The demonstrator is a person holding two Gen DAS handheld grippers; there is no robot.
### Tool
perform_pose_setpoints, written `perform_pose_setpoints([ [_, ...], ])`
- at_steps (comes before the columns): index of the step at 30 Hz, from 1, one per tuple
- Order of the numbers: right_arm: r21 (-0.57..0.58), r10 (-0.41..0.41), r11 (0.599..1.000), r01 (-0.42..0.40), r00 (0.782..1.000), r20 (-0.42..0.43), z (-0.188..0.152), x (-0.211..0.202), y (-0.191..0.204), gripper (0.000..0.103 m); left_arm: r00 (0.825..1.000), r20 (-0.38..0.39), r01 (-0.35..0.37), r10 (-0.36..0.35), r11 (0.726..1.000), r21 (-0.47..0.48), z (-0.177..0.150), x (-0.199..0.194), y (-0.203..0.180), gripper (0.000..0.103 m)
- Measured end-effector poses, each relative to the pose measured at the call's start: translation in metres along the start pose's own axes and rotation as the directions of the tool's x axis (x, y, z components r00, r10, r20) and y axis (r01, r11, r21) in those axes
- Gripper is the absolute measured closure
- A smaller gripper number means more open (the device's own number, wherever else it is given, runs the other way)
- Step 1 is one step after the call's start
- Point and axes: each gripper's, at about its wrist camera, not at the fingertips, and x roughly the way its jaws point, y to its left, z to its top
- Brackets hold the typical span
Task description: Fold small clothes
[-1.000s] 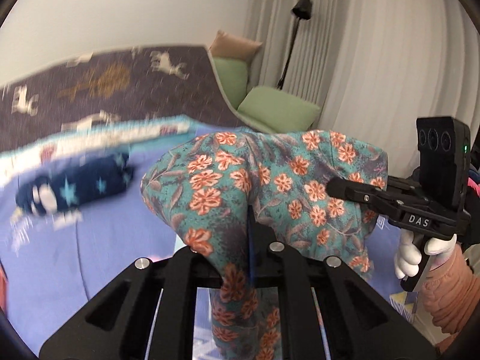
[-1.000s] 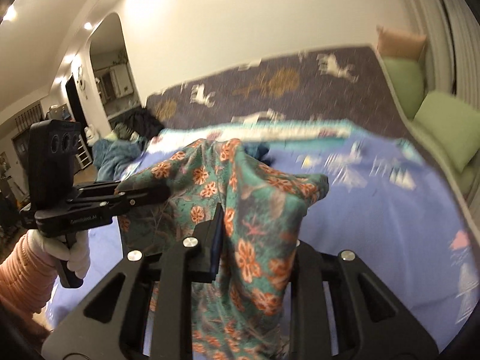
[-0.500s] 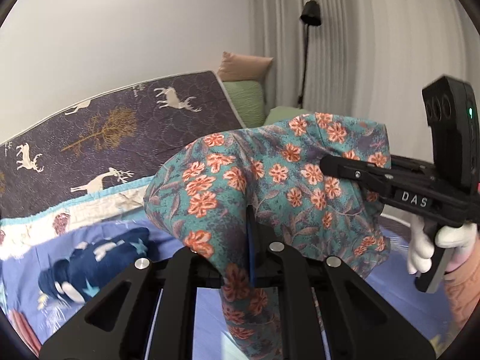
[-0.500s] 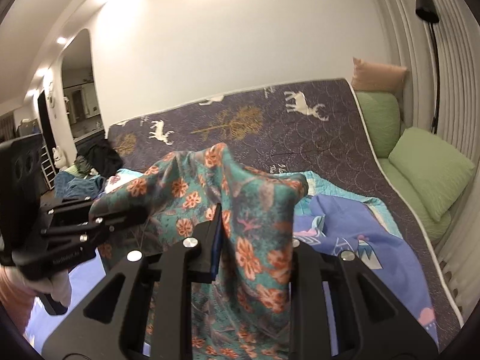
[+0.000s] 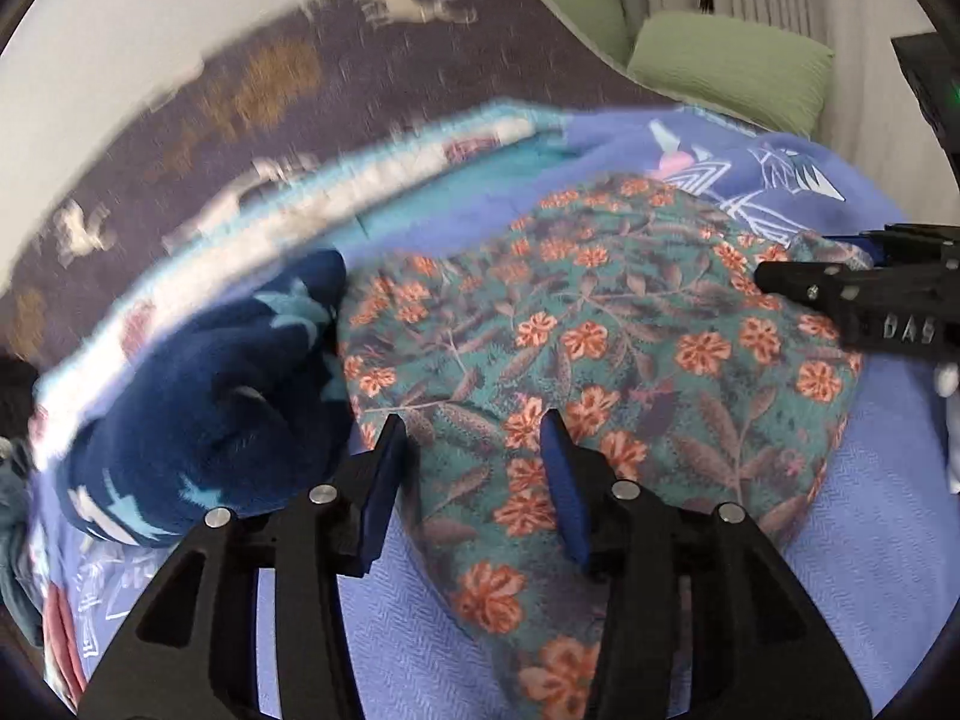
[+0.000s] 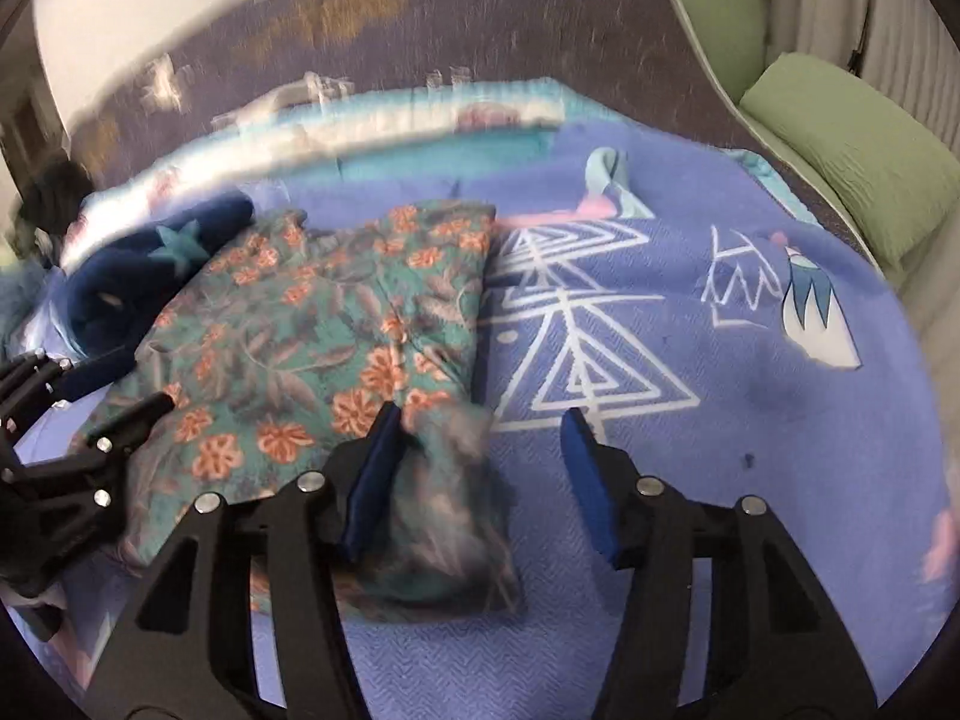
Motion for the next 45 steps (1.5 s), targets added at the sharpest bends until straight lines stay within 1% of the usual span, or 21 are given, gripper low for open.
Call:
perform_pose_setpoints([
  [2,0.087,0.034,0.996,-0.032,0.999,-0.015,0.0,-0.004,-0.012,0.046,1.0,-0.01,0.005,-0.006,1.0,-0.027,-0.001,-0.007,0.001,0.056],
  [4,0.128,0.047,0.991,-0.045,0.999,-0.011,-0.009,-0.013,-0.019,0.046,1.0,-0.011,0.029,-0.029,0.998,-0.057,-0.003,-0.015,0.006,0.056],
  [6,0.131,0.038,0.991,-0.038,0.999,-0.002,-0.022,-0.026,-0.019,0.046,0.998,-0.003,0.06,-0.06,0.995,-0.077,-0.011,-0.029,0.005,0.056],
  [7,0.13,0.042,0.991,-0.043,0.999,0.005,-0.026,-0.033,-0.02,0.046,0.997,0.011,0.078,-0.077,0.993,-0.088,-0.017,-0.039,0.005,0.052],
  [9,0.132,0.069,0.989,-0.07,0.998,0.013,-0.04,-0.052,-0.017,0.046,0.992,0.012,0.126,-0.125,0.987,-0.097,-0.03,-0.054,0.001,0.045],
  [11,0.14,0.118,0.983,-0.117,0.993,0.004,-0.056,-0.07,-0.017,0.046,0.989,0.017,0.147,-0.146,0.984,-0.098,-0.04,-0.066,-0.002,0.045],
  [14,0.167,0.162,0.973,-0.161,0.987,0.011,-0.075,-0.099,-0.022,0.046,0.984,0.021,0.177,-0.175,0.978,-0.114,-0.058,-0.091,-0.005,0.044],
  [17,0.144,0.189,0.97,-0.196,0.98,0.064,-0.091,-0.142,-0.016,0.046,0.977,0.06,0.209,-0.203,0.969,-0.13,-0.073,-0.128,-0.008,0.042],
  [19,0.102,0.183,0.976,-0.195,0.977,0.11,-0.101,-0.174,-0.005,0.044,0.972,0.11,0.222,-0.209,0.966,-0.132,-0.082,-0.158,-0.013,0.034],
  [20,0.088,0.175,0.979,-0.186,0.977,0.125,-0.104,-0.185,-0.001,0.043,0.969,0.132,0.226,-0.209,0.965,-0.134,-0.086,-0.172,-0.015,0.032],
  [22,0.041,0.149,0.987,-0.157,0.975,0.165,-0.12,-0.219,0.014,0.038,0.965,0.177,0.222,-0.194,0.963,-0.15,-0.093,-0.202,-0.02,0.018],
  [24,0.014,0.131,0.991,-0.136,0.974,0.183,-0.134,-0.244,0.027,0.036,0.959,0.225,0.214,-0.172,0.961,-0.175,-0.1,-0.228,-0.023,0.011],
  [26,-0.003,0.131,0.991,-0.133,0.97,0.203,-0.148,-0.265,0.038,0.033,0.944,0.281,0.229,-0.171,0.955,-0.189,-0.109,-0.254,-0.025,0.011],
  [28,-0.016,0.12,0.993,-0.119,0.964,0.237,-0.164,-0.291,0.049,0.023,0.937,0.31,0.231,-0.163,0.952,-0.198,-0.116,-0.273,-0.027,0.005],
  [30,-0.03,0.1,0.995,-0.096,0.959,0.266,-0.172,-0.308,0.058,0.019,0.932,0.336,0.212,-0.136,0.956,-0.201,-0.124,-0.292,-0.03,0.002],
  [34,-0.061,0.094,0.995,-0.079,0.947,0.306,-0.187,-0.338,0.073,0.015,0.925,0.366,0.178,-0.096,0.964,-0.197,-0.136,-0.32,-0.034,0.002],
  [38,-0.075,0.108,0.993,-0.088,0.943,0.315,-0.196,-0.354,0.083,0.015,0.913,0.398,0.193,-0.091,0.955,-0.223,-0.15,-0.343,-0.032,0.002],
  [41,-0.088,0.107,0.993,-0.084,0.943,0.316,-0.2,-0.359,0.089,0.014,0.916,0.397,0.157,-0.051,0.958,-0.241,-0.159,-0.356,-0.033,0.002],
  [42,-0.094,0.11,0.992,-0.084,0.942,0.316,-0.203,-0.362,0.092,0.014,0.921,0.389,0.135,-0.029,0.959,-0.248,-0.162,-0.359,-0.034,0.002],
  [43,-0.099,0.112,0.992,-0.085,0.943,0.315,-0.205,-0.364,0.095,0.014,0.927,0.375,0.118,-0.015,0.96,-0.253,-0.164,-0.361,-0.035,0.002],
  [45,-0.103,0.11,0.991,-0.082,0.947,0.303,-0.209,-0.364,0.1,0.014,0.95,0.312,0.061,0.024,0.963,-0.261,-0.168,-0.361,-0.039,0.002],
])
